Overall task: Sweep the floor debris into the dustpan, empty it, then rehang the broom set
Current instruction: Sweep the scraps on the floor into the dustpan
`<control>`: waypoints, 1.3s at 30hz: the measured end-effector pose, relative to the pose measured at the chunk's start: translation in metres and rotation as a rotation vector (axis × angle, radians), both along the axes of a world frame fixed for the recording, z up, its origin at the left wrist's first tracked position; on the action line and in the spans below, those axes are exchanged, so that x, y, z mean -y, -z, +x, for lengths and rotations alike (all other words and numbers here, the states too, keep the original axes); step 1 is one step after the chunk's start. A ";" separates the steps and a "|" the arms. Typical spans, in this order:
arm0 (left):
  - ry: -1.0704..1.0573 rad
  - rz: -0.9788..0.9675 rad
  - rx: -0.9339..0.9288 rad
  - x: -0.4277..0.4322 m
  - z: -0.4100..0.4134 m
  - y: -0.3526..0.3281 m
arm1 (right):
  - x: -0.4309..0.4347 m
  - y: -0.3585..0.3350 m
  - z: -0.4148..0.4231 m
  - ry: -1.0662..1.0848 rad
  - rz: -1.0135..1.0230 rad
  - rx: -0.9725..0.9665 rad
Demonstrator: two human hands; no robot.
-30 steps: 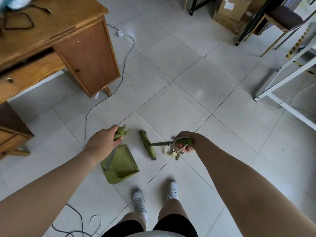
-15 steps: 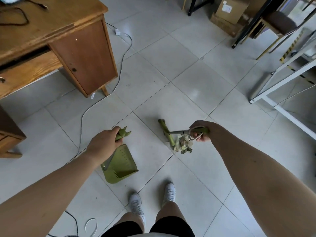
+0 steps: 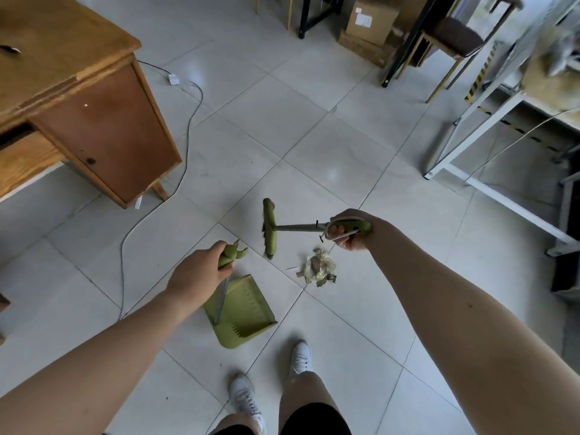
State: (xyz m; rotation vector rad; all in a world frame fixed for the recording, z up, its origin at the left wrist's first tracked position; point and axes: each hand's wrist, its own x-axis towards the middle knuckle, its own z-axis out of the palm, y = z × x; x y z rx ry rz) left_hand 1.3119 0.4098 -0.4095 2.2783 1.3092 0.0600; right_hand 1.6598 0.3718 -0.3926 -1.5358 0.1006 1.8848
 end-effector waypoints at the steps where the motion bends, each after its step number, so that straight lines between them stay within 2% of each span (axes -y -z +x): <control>1: 0.010 0.003 -0.001 0.000 0.007 0.001 | 0.002 0.005 0.004 0.018 0.008 0.002; 6: 0.025 0.012 -0.025 -0.003 0.042 0.007 | 0.017 0.054 0.012 0.076 -0.058 -0.068; 11: -0.029 -0.018 -0.053 -0.010 0.065 0.015 | 0.031 0.088 0.037 -0.105 -0.106 0.001; 15: -0.028 -0.010 -0.068 -0.015 0.086 0.012 | 0.032 0.084 0.080 -0.163 -0.130 -0.024; 24: 0.037 0.016 -0.109 -0.016 0.149 0.001 | 0.034 0.082 0.147 -0.128 -0.169 0.037; 30: 0.050 0.037 -0.084 -0.013 0.183 -0.002 | 0.041 0.073 0.161 0.043 -0.090 -0.098; 35: 0.075 0.060 -0.076 -0.011 0.202 -0.002 | 0.046 0.045 0.178 0.154 -0.030 -0.129; 39: 0.126 0.056 -0.048 -0.015 0.218 -0.005 | 0.044 0.025 0.192 0.079 -0.038 -0.036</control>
